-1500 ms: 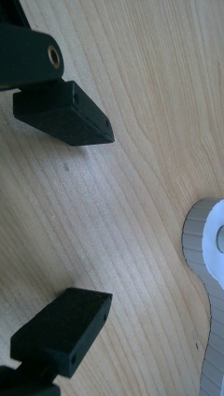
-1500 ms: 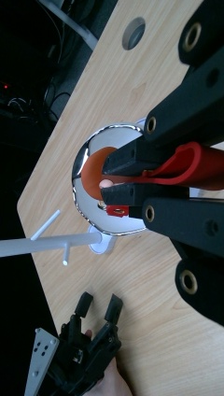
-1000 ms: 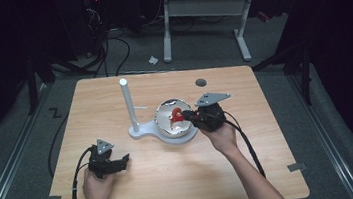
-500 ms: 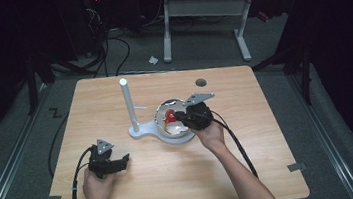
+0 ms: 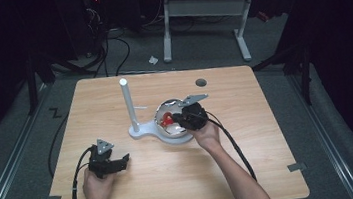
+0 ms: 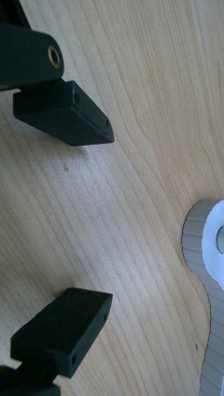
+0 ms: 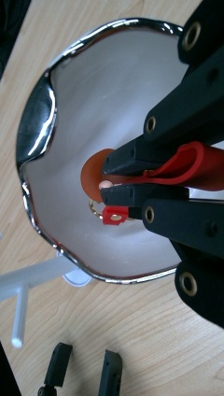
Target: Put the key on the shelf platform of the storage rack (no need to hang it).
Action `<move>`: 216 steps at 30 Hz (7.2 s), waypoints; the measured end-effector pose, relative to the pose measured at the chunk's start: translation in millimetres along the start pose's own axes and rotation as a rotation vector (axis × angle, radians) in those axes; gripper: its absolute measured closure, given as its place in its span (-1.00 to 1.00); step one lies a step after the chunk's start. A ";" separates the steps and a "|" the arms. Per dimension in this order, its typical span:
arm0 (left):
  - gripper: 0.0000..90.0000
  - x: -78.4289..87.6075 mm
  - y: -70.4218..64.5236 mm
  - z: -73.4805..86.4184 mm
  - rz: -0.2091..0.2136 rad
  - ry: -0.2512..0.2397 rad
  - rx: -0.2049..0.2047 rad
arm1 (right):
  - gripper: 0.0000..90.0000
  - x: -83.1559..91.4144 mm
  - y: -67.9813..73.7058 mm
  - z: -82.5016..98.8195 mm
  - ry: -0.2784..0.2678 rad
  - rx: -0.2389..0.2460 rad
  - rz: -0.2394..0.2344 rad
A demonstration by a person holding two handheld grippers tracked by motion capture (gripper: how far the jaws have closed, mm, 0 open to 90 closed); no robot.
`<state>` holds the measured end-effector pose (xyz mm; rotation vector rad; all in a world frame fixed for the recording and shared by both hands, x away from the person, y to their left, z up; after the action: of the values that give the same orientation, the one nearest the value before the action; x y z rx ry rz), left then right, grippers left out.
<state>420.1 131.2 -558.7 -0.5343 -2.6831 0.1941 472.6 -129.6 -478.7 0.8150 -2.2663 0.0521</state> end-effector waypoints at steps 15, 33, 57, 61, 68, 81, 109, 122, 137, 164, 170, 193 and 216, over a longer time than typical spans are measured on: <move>-0.56 0.0 0.0 0.0 0.000 0.000 0.000 | 0.42 2.2 -7.6 4.1 0.014 -0.031 0.028; -0.56 0.1 0.0 0.0 -0.001 0.001 -0.001 | 0.16 52.6 -20.4 -1.0 -0.098 -0.068 0.038; -0.56 -0.1 0.0 -0.1 -0.001 -0.001 0.001 | 0.12 119.8 -50.2 19.2 -0.203 -0.161 0.088; -0.56 -0.1 0.0 -0.1 -0.001 -0.001 0.001 | 0.12 129.5 -53.1 21.3 -0.205 -0.170 0.099; -0.56 -0.2 0.1 -0.2 -0.001 -0.002 0.002 | 0.14 144.7 -55.9 27.5 -0.230 -0.172 0.125; -0.56 -0.2 0.1 -0.2 -0.001 -0.002 0.002 | 0.14 170.9 -70.6 59.1 -0.254 -0.239 0.155; -0.56 -0.2 0.1 -0.2 -0.001 -0.002 0.002 | 0.13 183.3 -65.5 100.1 -0.258 -0.274 0.144; -0.56 -0.2 0.1 -0.1 -0.001 -0.002 0.002 | 0.13 179.6 -61.8 115.8 -0.259 -0.301 0.129; -0.56 -0.2 0.1 -0.2 -0.001 -0.002 0.002 | 0.10 166.3 -57.7 128.7 -0.248 -0.316 0.119; -0.56 -0.1 0.1 -0.1 -0.001 -0.001 0.001 | 0.06 130.7 -60.0 147.1 -0.178 -0.312 0.163; -0.56 0.0 -0.1 0.0 -0.002 -0.001 0.002 | 0.06 121.7 -61.0 148.0 -0.157 -0.305 0.177; -0.56 0.1 -0.1 0.0 -0.002 -0.001 0.001 | 0.03 85.8 -66.2 148.9 -0.082 -0.231 0.286; -0.56 0.3 -0.2 0.2 -0.002 -0.001 0.001 | -0.15 78.5 -67.4 148.5 -0.011 -0.216 0.322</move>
<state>419.7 131.1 -558.7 -0.5310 -2.6844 0.1945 376.8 -264.8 -551.4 0.3357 -2.3435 -0.0486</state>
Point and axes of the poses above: each handheld gripper's, and its own axes: x roughly backward along the jaws, z roughly out of its underside, y roughly to its left, the point moved 3 cm from there along -x, roughly forward along the jaws, and after that the axes turned 12 degrees about -x, right-handed, at the moved point
